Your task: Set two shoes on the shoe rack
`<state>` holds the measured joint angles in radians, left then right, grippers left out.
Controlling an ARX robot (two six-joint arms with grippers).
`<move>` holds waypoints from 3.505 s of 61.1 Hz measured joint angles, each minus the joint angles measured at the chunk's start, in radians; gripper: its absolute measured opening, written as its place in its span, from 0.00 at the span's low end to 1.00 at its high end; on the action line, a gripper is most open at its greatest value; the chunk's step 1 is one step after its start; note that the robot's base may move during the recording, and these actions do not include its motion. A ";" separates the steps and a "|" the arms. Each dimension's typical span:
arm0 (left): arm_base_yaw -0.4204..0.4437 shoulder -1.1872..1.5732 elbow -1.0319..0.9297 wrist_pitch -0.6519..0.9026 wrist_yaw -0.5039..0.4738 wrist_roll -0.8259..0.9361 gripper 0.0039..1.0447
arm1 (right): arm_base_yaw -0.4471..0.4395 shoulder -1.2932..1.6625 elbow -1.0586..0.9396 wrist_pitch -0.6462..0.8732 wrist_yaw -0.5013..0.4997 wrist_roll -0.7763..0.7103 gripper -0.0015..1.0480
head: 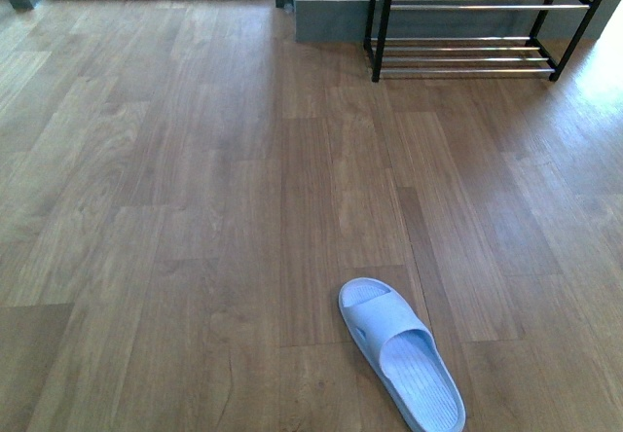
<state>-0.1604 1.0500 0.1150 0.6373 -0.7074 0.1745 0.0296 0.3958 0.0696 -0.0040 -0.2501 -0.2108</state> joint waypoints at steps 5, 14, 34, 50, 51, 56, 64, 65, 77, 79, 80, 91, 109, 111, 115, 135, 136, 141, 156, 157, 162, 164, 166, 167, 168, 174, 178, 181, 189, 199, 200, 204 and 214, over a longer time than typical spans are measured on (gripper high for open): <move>0.000 0.000 0.000 0.000 0.000 0.000 0.02 | 0.062 0.223 0.009 0.175 0.069 -0.039 0.91; 0.000 0.000 0.000 0.000 0.000 0.000 0.02 | 0.143 0.716 0.074 0.495 0.127 -0.097 0.91; 0.000 0.000 0.000 0.000 0.000 0.000 0.02 | 0.150 1.627 0.324 0.878 0.152 -0.106 0.91; 0.000 0.000 0.000 0.000 0.000 0.000 0.02 | 0.085 1.933 0.491 0.978 0.163 -0.035 0.91; 0.000 0.000 0.000 0.000 0.000 0.000 0.02 | 0.082 1.952 0.502 0.984 0.163 -0.032 0.91; 0.000 0.000 0.000 0.000 0.000 0.000 0.02 | 0.078 2.016 0.543 0.996 0.169 -0.021 0.91; 0.000 0.000 0.000 0.000 0.000 0.000 0.02 | 0.074 2.128 0.606 1.007 0.185 0.000 0.91; 0.000 0.000 0.000 0.000 0.000 0.000 0.02 | 0.074 2.144 0.615 1.007 0.183 0.004 0.91; 0.000 0.000 0.000 0.000 0.000 0.000 0.02 | 0.075 2.277 0.692 1.044 0.182 0.009 0.91; 0.000 0.000 0.000 0.000 0.000 0.000 0.02 | 0.076 2.299 0.708 1.046 0.180 0.008 0.91; 0.000 0.000 0.000 0.000 0.000 0.000 0.02 | 0.076 2.302 0.711 1.046 0.179 0.008 0.91; 0.000 0.000 0.000 0.000 0.000 0.000 0.02 | 0.072 2.371 0.785 1.024 0.166 0.009 0.91; 0.000 0.000 0.000 0.000 0.000 0.000 0.02 | 0.053 2.460 0.967 0.954 0.130 0.049 0.91; 0.000 0.000 0.000 0.000 0.000 0.000 0.02 | 0.053 2.470 0.985 0.950 0.125 0.060 0.91; 0.000 0.000 0.000 0.000 0.000 0.000 0.02 | 0.056 2.485 1.012 0.951 0.116 0.070 0.91; 0.000 0.000 0.000 0.000 0.000 0.000 0.02 | 0.063 2.551 1.114 0.963 0.119 0.117 0.50; 0.000 0.000 0.000 0.000 0.000 0.000 0.02 | 0.062 2.552 1.116 0.963 0.123 0.117 0.49; 0.000 0.000 0.000 0.000 0.000 0.000 0.02 | 0.055 2.565 1.127 0.965 0.139 0.117 0.37; 0.000 0.000 0.000 0.000 0.000 0.000 0.02 | 0.047 2.594 1.129 0.983 0.159 0.099 0.06; 0.000 0.000 0.000 0.000 0.000 0.000 0.02 | 0.047 2.595 1.130 0.988 0.164 0.098 0.03; 0.000 0.000 0.000 0.000 0.000 0.000 0.02 | 0.046 2.598 1.137 0.986 0.168 0.105 0.02; 0.000 0.000 0.000 0.000 0.000 0.000 0.02 | 0.047 2.601 1.143 0.985 0.168 0.106 0.02; 0.000 0.000 0.000 0.000 0.000 0.000 0.02 | 0.049 2.604 1.151 0.983 0.167 0.109 0.02; 0.000 0.000 0.000 0.000 0.000 0.000 0.02 | 0.050 2.605 1.153 0.983 0.167 0.110 0.02; 0.000 0.000 0.000 0.000 0.000 0.000 0.02 | 0.051 2.607 1.157 0.983 0.170 0.110 0.02; 0.000 0.000 0.000 0.000 0.000 0.000 0.02 | 0.055 2.612 1.170 0.977 0.187 0.119 0.02; 0.000 0.000 0.000 0.000 0.000 0.000 0.02 | 0.051 2.605 1.161 0.971 0.187 0.120 0.02; 0.000 0.000 0.000 0.000 0.000 0.000 0.02 | 0.043 2.592 1.144 0.977 0.187 0.110 0.02; 0.000 0.000 0.000 0.000 0.000 0.000 0.02 | -0.003 2.504 1.051 0.977 0.158 0.064 0.02; 0.000 0.000 0.000 0.000 0.000 0.000 0.02 | -0.081 2.254 0.857 0.977 0.088 -0.061 0.02; 0.000 0.000 0.000 0.000 0.000 0.000 0.02 | -0.093 2.200 0.825 0.974 0.077 -0.079 0.02; 0.000 0.000 0.000 0.000 0.000 0.000 0.02 | -0.138 1.963 0.707 0.941 0.032 -0.158 0.02; 0.000 0.000 0.000 0.000 0.000 0.000 0.02 | -0.208 1.526 0.518 0.853 -0.039 -0.263 0.02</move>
<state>-0.1604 1.0500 0.1150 0.6373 -0.7078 0.1745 -0.1780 1.9221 0.5880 0.8490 -0.2893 -0.4736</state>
